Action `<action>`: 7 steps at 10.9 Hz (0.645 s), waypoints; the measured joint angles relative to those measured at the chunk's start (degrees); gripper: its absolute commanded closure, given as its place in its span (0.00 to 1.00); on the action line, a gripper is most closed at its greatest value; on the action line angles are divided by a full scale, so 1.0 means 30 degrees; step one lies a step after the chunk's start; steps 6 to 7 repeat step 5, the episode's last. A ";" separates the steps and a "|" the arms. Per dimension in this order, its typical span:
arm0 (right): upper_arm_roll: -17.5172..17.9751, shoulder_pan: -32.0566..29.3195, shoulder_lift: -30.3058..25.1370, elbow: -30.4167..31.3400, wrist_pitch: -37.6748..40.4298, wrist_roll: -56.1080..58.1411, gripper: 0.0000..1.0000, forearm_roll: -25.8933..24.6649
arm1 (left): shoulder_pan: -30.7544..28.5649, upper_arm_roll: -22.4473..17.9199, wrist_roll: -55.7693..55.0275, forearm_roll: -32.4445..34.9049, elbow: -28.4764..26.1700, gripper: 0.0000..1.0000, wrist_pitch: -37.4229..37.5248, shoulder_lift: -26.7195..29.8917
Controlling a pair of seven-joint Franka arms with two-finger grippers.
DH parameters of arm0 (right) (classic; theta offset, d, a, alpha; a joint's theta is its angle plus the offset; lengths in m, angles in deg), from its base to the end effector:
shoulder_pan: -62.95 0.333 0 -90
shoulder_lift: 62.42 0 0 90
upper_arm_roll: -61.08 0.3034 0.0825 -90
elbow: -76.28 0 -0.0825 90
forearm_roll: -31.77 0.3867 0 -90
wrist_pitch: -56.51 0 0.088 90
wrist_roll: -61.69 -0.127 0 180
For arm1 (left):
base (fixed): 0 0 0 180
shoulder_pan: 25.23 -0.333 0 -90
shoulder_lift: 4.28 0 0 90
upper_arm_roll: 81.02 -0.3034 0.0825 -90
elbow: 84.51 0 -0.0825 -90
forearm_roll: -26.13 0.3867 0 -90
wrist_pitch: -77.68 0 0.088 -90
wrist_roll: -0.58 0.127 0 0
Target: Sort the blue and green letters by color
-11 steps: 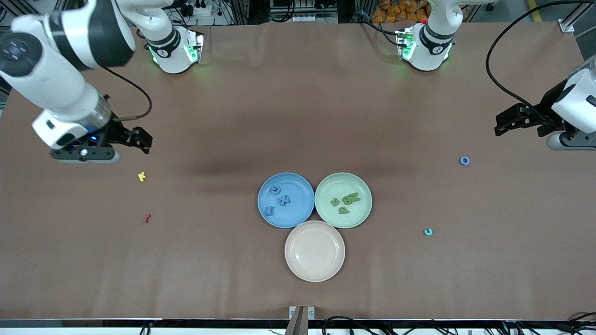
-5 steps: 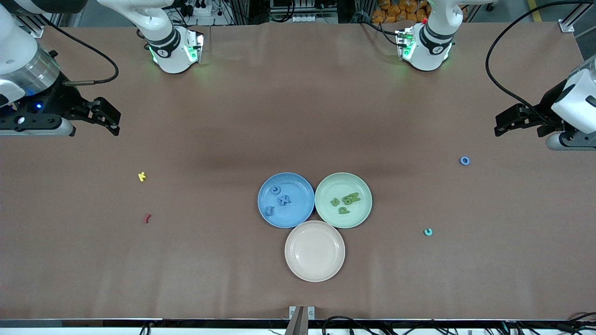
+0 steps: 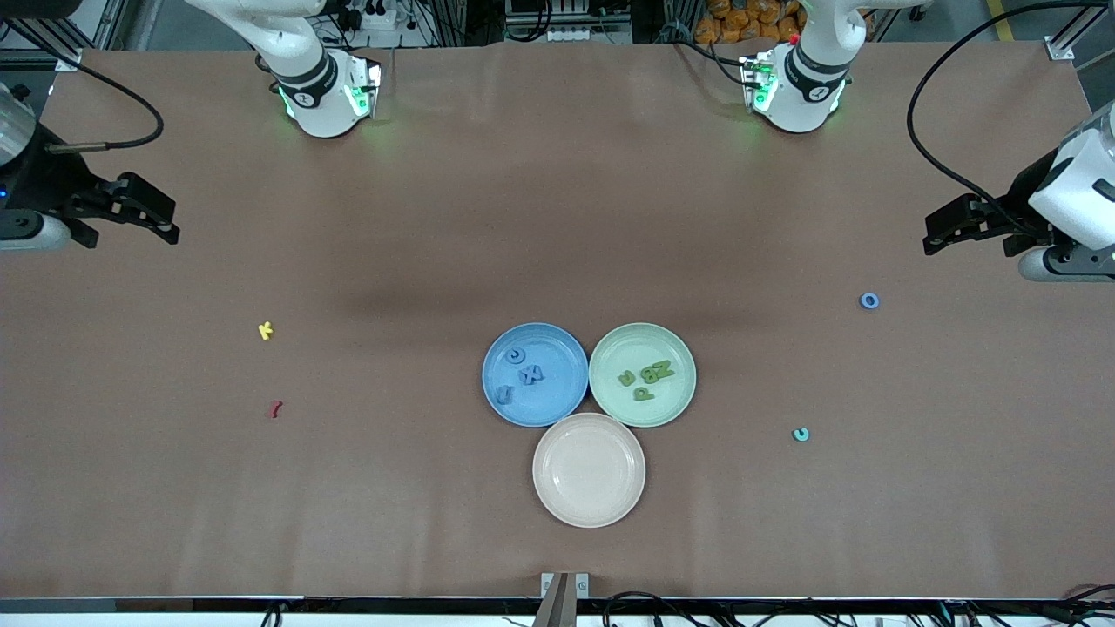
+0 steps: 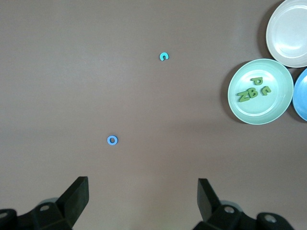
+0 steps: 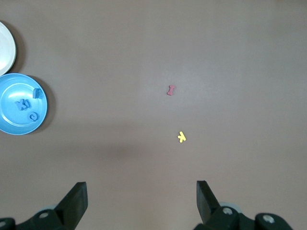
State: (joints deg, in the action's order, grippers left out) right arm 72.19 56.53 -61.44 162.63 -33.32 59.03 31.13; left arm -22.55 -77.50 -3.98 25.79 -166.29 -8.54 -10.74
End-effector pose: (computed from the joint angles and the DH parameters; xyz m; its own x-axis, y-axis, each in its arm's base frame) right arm 0.5618 0.0437 0.6125 0.9984 0.0351 0.0443 0.0349 -0.9994 0.0058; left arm 0.5802 -0.0618 0.5896 0.9989 -0.0288 -0.0359 -0.0285 -0.9995 0.0100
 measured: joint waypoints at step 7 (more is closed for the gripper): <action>-0.0030 -0.0635 0.0037 -0.0058 -0.0107 0.0128 0.00 -0.0169 | 0.0005 0.0020 0.0000 0.0000 -0.0001 0.00 0.0000 0.0000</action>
